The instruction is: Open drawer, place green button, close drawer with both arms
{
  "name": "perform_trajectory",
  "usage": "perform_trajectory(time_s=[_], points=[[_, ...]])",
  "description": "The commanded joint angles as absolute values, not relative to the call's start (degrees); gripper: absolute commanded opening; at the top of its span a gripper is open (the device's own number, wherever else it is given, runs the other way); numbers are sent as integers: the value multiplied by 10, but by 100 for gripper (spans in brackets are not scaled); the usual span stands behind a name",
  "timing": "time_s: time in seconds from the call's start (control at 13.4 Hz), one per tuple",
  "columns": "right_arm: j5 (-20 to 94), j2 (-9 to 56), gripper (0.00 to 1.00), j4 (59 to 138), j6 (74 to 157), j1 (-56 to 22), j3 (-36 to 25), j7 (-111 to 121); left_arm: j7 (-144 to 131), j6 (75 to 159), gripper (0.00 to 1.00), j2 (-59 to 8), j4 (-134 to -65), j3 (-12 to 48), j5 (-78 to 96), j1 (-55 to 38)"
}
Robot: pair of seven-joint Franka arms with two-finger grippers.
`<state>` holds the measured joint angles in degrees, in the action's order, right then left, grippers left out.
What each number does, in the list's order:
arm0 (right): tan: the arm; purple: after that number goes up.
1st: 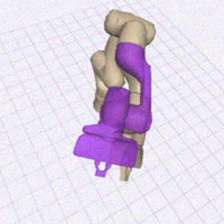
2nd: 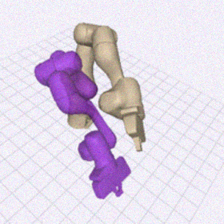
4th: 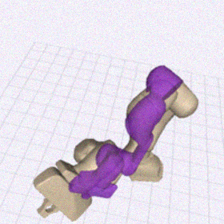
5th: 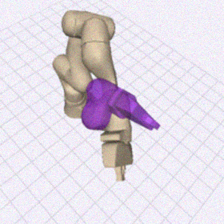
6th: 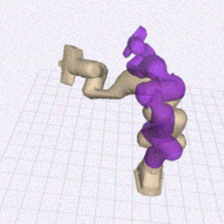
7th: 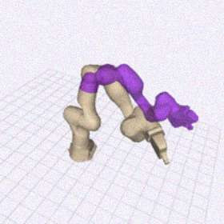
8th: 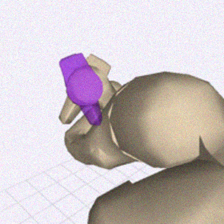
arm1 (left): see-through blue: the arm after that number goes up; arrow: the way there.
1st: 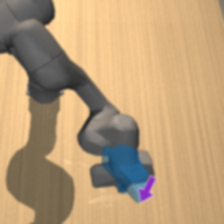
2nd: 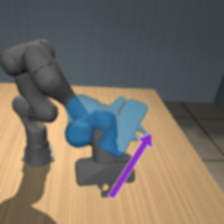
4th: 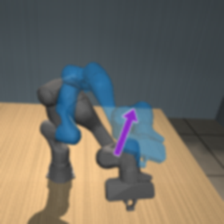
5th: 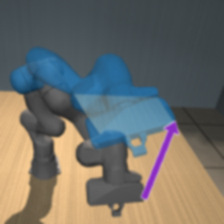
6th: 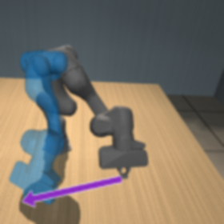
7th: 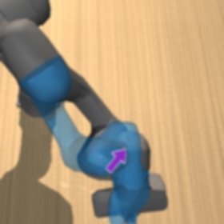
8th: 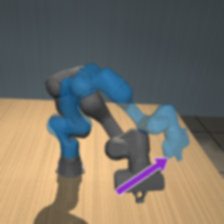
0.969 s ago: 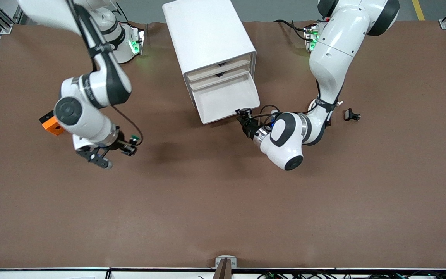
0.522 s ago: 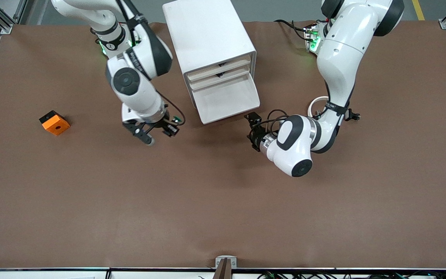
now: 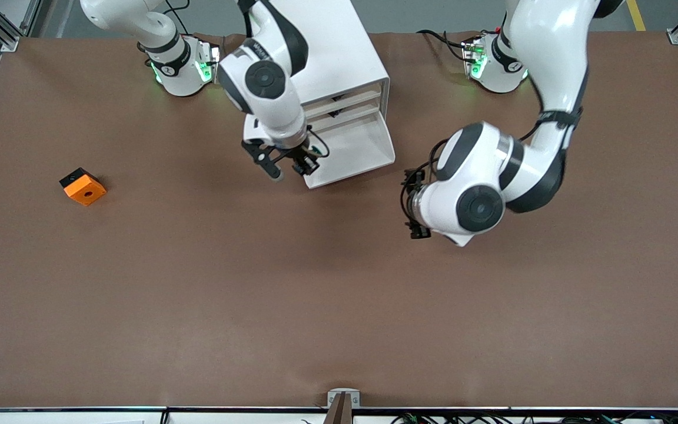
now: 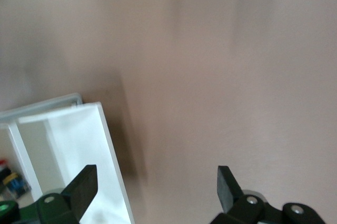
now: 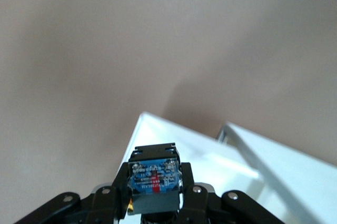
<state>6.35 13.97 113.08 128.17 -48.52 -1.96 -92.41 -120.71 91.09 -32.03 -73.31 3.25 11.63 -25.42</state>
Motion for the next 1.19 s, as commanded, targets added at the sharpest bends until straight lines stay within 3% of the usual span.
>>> perform_trajectory(time_s=[0.0, 0.3, 0.67, 0.97, 1.12], points=[[47, 151, 0, 1137, 1308, -536, -29, -1005, -1131, 885, 100, -267, -751, 29, 70, -244], [1, 201, 0, 1117, 1340, -573, -28, -1085, -873, 838, 100, -201, -769, 30, 60, -203], [2, 272, 0, 1035, 1336, -575, -27, -1085, -596, 844, 100, -151, -831, 35, 60, -184], [4, 289, 0, 1013, 1332, -576, -27, -1083, -484, 913, 100, -147, -876, 36, 60, -185], [8, 289, 0, 1009, 1325, -578, -27, -1083, -476, 992, 100, -148, -936, 51, 61, -193]])
